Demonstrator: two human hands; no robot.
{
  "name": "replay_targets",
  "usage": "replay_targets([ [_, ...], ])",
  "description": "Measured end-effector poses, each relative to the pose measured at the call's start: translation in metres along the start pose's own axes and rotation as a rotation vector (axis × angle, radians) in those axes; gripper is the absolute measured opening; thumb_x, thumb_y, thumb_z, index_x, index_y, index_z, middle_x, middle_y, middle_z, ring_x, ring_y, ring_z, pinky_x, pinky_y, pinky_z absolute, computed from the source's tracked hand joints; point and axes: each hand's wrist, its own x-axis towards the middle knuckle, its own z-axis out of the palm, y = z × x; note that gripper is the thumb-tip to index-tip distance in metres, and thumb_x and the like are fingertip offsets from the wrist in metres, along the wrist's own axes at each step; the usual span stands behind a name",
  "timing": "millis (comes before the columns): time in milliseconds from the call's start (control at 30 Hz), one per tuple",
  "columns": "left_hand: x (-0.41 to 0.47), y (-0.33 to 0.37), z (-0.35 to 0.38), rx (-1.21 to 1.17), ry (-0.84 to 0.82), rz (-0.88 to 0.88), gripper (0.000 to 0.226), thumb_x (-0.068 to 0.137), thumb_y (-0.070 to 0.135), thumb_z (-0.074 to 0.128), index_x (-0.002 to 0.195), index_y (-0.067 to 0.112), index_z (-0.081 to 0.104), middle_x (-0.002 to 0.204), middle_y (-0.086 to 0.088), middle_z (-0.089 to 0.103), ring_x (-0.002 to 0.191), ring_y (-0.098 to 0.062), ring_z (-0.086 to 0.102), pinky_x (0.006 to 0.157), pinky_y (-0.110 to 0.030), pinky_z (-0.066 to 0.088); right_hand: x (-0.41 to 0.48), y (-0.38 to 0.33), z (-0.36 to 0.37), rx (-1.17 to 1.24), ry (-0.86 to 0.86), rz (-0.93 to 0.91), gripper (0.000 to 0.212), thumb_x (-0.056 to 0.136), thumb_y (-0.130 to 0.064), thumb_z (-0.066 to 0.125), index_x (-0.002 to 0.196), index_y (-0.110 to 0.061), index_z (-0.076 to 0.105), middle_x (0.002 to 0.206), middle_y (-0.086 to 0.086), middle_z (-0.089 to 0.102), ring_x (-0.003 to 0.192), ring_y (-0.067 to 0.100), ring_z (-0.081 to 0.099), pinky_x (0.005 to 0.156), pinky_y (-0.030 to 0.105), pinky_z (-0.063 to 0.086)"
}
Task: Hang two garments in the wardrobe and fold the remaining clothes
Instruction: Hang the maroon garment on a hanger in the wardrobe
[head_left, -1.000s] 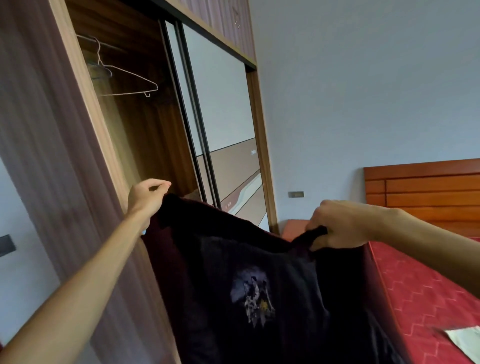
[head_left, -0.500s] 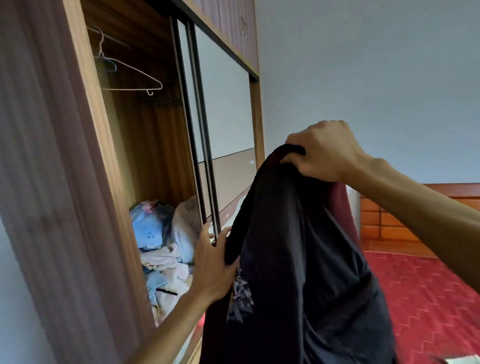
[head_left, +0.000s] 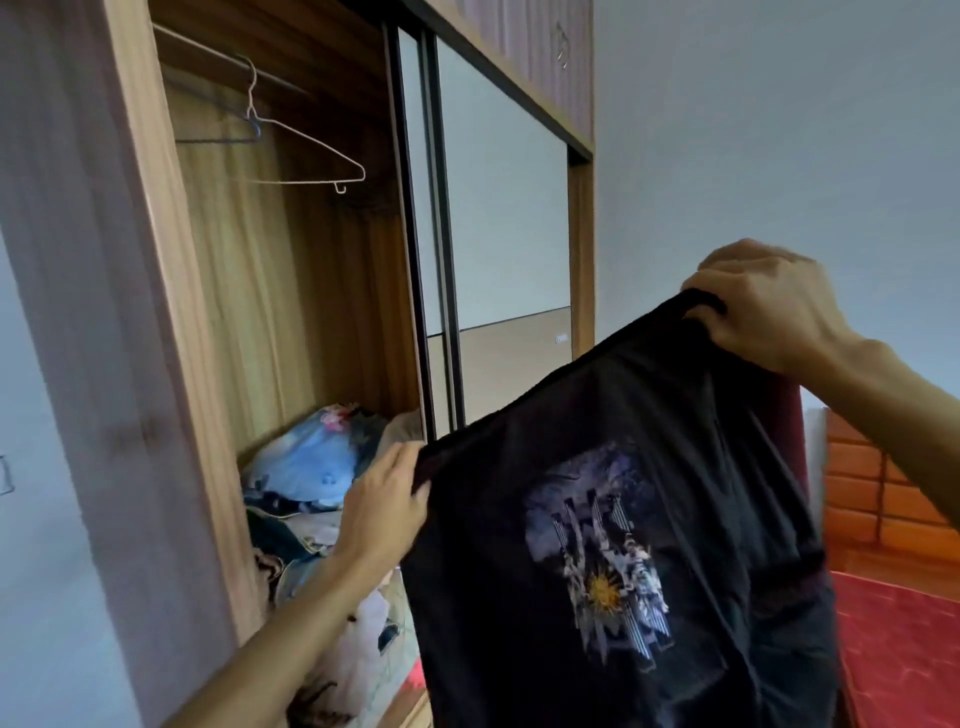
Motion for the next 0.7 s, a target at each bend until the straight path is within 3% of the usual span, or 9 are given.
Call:
replay_targets([
  [67, 0.030, 0.002, -0.014, -0.011, -0.049, 0.065, 0.017, 0.090, 0.021, 0.071, 0.102, 0.011, 0.065, 0.092, -0.005, 0.069, 0.084, -0.028, 0.066, 0.064, -0.035, 0.047, 0.002, 0.021, 0.022, -0.010, -0.058, 0.082, 0.016, 0.086, -0.019, 0.064, 0.098, -0.012, 0.073, 0.094, 0.011, 0.075, 0.091, 0.037, 0.069, 0.066, 0.037, 0.044],
  [100, 0.042, 0.003, -0.021, -0.030, -0.124, 0.063, 0.022, 0.093, 0.031, 0.067, 0.096, 0.010, 0.063, 0.086, -0.001, 0.067, 0.079, -0.019, 0.064, 0.061, -0.027, 0.041, 0.004, 0.031, 0.034, -0.011, -0.091, 0.114, 0.018, 0.087, -0.021, 0.063, 0.099, -0.012, 0.072, 0.094, 0.013, 0.074, 0.088, 0.039, 0.068, 0.066, 0.037, 0.043],
  [167, 0.062, 0.004, -0.033, -0.078, -0.269, 0.003, 0.055, 0.088, 0.063, 0.055, 0.081, 0.008, 0.059, 0.069, 0.005, 0.060, 0.063, -0.005, 0.054, 0.057, -0.021, 0.036, 0.006, 0.042, 0.057, 0.038, -0.173, 0.163, 0.020, 0.088, -0.026, 0.061, 0.100, -0.013, 0.070, 0.094, 0.016, 0.073, 0.090, 0.041, 0.066, 0.069, 0.039, 0.046],
  [233, 0.075, 0.007, -0.035, -0.083, -0.258, -0.049, 0.076, 0.076, 0.084, 0.043, 0.069, 0.009, 0.055, 0.056, 0.009, 0.049, 0.054, -0.004, 0.047, 0.056, -0.025, 0.034, 0.013, 0.042, 0.079, 0.183, -0.270, 0.236, 0.019, 0.088, -0.027, 0.063, 0.101, -0.016, 0.072, 0.096, 0.016, 0.072, 0.097, 0.040, 0.063, 0.074, 0.039, 0.047],
  [333, 0.092, 0.016, -0.033, -0.143, -0.190, -0.252, 0.066, 0.081, 0.073, 0.051, 0.057, 0.012, 0.045, 0.048, 0.011, 0.040, 0.050, -0.009, 0.041, 0.057, -0.035, 0.029, 0.031, 0.029, 0.112, 0.431, -0.405, 0.367, 0.018, 0.084, -0.026, 0.065, 0.083, -0.009, 0.073, 0.086, 0.014, 0.069, 0.088, 0.036, 0.063, 0.069, 0.036, 0.051],
  [467, 0.114, 0.025, -0.035, -0.390, -0.167, -0.526, 0.069, 0.087, 0.065, 0.057, 0.075, -0.002, 0.065, 0.071, 0.001, 0.066, 0.070, -0.013, 0.063, 0.066, -0.028, 0.039, 0.063, -0.015, 0.146, 0.684, -0.468, 0.432, 0.026, 0.079, -0.024, 0.065, 0.067, -0.001, 0.065, 0.069, 0.015, 0.064, 0.073, 0.033, 0.064, 0.057, 0.035, 0.048],
  [567, 0.135, 0.029, -0.034, -0.528, -0.210, -0.649, 0.049, 0.092, 0.062, 0.052, 0.089, 0.017, 0.071, 0.091, 0.012, 0.066, 0.091, -0.005, 0.061, 0.077, -0.018, 0.042, 0.087, -0.065, 0.155, 0.870, -0.414, 0.370, 0.028, 0.081, -0.024, 0.068, 0.070, 0.001, 0.067, 0.069, 0.014, 0.066, 0.068, 0.026, 0.061, 0.059, 0.033, 0.047],
  [633, 0.151, 0.026, -0.033, -0.554, -0.227, -0.689, 0.048, 0.090, 0.069, 0.049, 0.094, 0.025, 0.068, 0.102, 0.013, 0.063, 0.107, -0.009, 0.056, 0.098, -0.024, 0.038, 0.101, -0.102, 0.159, 0.958, -0.374, 0.302, 0.027, 0.082, -0.025, 0.068, 0.070, -0.001, 0.066, 0.068, 0.012, 0.065, 0.067, 0.024, 0.059, 0.055, 0.030, 0.043],
  [700, 0.167, 0.016, -0.035, -0.576, -0.198, -0.749, 0.066, 0.081, 0.081, 0.048, 0.108, 0.025, 0.069, 0.125, 0.010, 0.063, 0.124, -0.017, 0.054, 0.114, -0.036, 0.034, 0.114, -0.138, 0.165, 1.011, -0.312, 0.242, 0.029, 0.083, -0.026, 0.067, 0.066, -0.003, 0.062, 0.063, 0.009, 0.060, 0.062, 0.023, 0.055, 0.051, 0.027, 0.038],
])
